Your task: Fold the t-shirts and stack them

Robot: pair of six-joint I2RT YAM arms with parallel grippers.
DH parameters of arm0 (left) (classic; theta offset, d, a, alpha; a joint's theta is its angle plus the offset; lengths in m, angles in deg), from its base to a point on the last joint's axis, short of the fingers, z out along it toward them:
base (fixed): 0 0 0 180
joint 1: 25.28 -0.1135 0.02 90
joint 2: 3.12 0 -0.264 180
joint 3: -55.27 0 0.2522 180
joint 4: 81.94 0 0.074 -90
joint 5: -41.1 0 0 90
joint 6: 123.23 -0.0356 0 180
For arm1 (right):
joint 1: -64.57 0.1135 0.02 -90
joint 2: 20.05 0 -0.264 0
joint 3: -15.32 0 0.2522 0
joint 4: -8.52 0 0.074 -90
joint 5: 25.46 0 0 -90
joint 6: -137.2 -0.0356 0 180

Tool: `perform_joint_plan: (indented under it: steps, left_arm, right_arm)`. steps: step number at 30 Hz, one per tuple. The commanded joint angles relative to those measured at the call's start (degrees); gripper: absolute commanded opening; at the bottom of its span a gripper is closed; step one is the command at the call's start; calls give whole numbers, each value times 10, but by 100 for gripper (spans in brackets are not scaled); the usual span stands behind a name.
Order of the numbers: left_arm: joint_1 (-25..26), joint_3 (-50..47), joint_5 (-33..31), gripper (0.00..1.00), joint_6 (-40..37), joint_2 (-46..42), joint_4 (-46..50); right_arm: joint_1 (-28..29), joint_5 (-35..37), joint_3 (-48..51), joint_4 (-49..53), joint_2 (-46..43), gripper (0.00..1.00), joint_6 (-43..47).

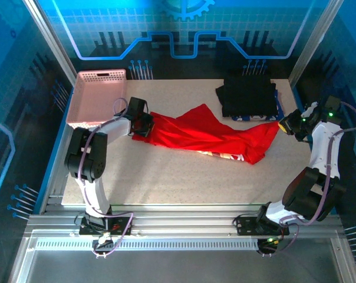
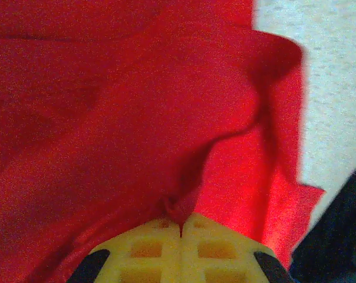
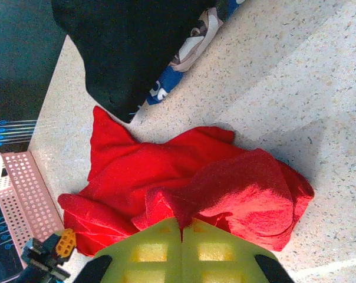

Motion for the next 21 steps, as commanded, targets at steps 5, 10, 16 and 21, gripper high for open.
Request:
perform_joint_plan:
  steps: [5,10,16,21]
  left_arm:
    - [1,14,20,0,-45,-86,19]
    - [-8,15,29,0,-73,-139,44]
    - [-33,60,43,0,-137,-201,94]
    - [-73,117,85,0,-175,-238,96]
  right_arm:
    - [-14,-10,-3,-3,-13,0,5]
    - [-20,-12,-14,-3,-11,0,2]
    - [-29,-80,-53,-41,-6,0,-34]
    - [-30,-175,-125,-125,-1,0,-124]
